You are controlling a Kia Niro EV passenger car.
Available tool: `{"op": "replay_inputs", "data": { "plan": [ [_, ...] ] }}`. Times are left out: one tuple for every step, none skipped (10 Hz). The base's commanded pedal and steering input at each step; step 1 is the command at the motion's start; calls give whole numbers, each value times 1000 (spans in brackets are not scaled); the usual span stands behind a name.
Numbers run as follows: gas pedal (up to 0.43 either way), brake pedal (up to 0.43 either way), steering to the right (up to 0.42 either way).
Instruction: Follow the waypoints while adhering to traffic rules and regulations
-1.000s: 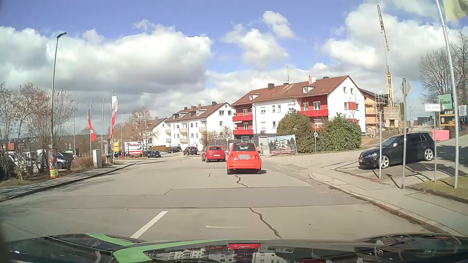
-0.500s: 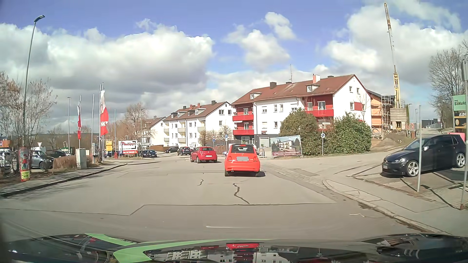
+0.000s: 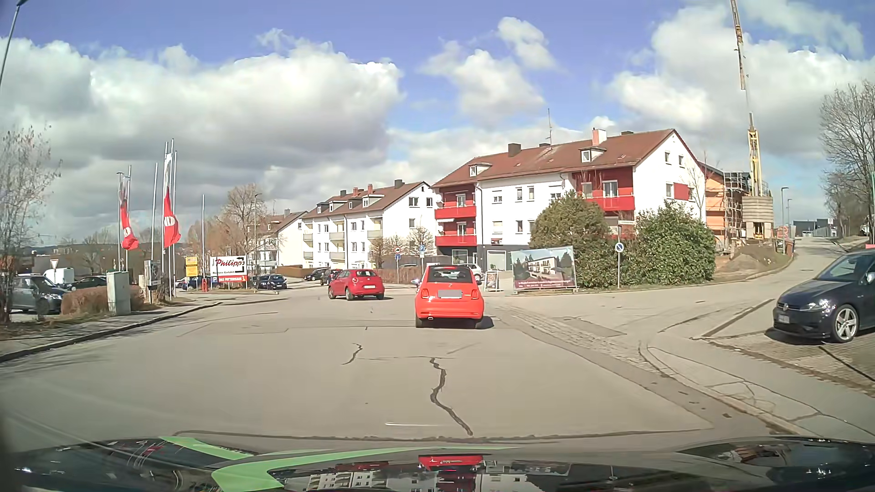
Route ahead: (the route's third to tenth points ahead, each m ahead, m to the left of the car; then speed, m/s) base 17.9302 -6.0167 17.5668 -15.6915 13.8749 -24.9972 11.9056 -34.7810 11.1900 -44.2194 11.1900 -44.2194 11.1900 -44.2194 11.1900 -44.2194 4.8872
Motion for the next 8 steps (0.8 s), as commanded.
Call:
{"op": "replay_inputs", "data": {
  "plan": [
    [0, 128, -4],
    [0, 128, -4],
    [0, 134, -3],
    [0, 134, -2],
    [0, 140, 3],
    [0, 159, 12],
    [0, 159, 24],
    [0, 165, 33]
  ]
}}
